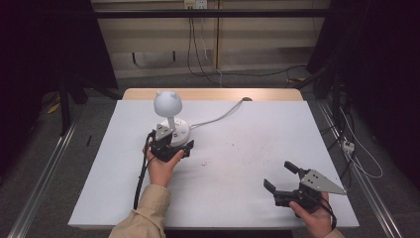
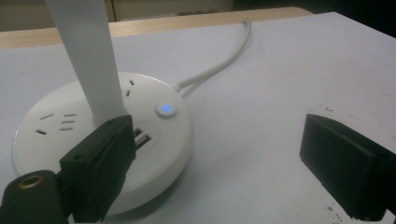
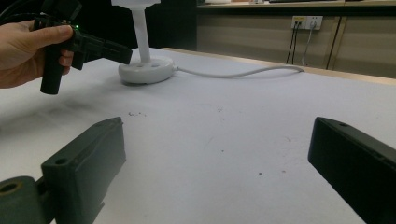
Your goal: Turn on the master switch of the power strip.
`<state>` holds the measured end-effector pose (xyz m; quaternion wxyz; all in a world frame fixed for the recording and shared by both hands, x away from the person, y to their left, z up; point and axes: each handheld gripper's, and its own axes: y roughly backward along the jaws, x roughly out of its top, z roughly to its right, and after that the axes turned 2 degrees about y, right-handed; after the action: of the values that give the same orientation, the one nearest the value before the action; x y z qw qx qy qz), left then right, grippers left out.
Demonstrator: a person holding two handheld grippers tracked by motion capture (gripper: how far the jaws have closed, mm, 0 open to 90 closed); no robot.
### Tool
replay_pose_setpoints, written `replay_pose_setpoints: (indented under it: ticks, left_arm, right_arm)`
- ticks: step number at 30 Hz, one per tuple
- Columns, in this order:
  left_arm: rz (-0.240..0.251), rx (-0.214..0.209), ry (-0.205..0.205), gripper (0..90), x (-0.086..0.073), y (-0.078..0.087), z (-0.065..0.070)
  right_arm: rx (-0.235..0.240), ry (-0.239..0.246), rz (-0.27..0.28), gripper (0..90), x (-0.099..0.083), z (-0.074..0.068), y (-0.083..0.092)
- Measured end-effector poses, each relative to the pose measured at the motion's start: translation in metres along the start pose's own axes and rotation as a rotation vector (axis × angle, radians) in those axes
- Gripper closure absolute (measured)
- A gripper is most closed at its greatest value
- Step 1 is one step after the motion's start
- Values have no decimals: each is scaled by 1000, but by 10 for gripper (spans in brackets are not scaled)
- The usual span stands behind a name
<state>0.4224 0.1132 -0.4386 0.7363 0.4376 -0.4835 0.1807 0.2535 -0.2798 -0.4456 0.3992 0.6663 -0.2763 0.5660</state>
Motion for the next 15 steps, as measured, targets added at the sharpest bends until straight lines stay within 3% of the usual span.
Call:
replay_pose_setpoints:
  ticks: [9, 15]
  left_arm:
    - [9, -30, 8, 96, -3, 3, 3]
    - [1, -36, -13, 89, -5, 10, 1]
  right_arm:
    - [4, 2, -3, 36, -1, 0, 0]
    - [5, 3, -5, 36, -1, 0, 0]
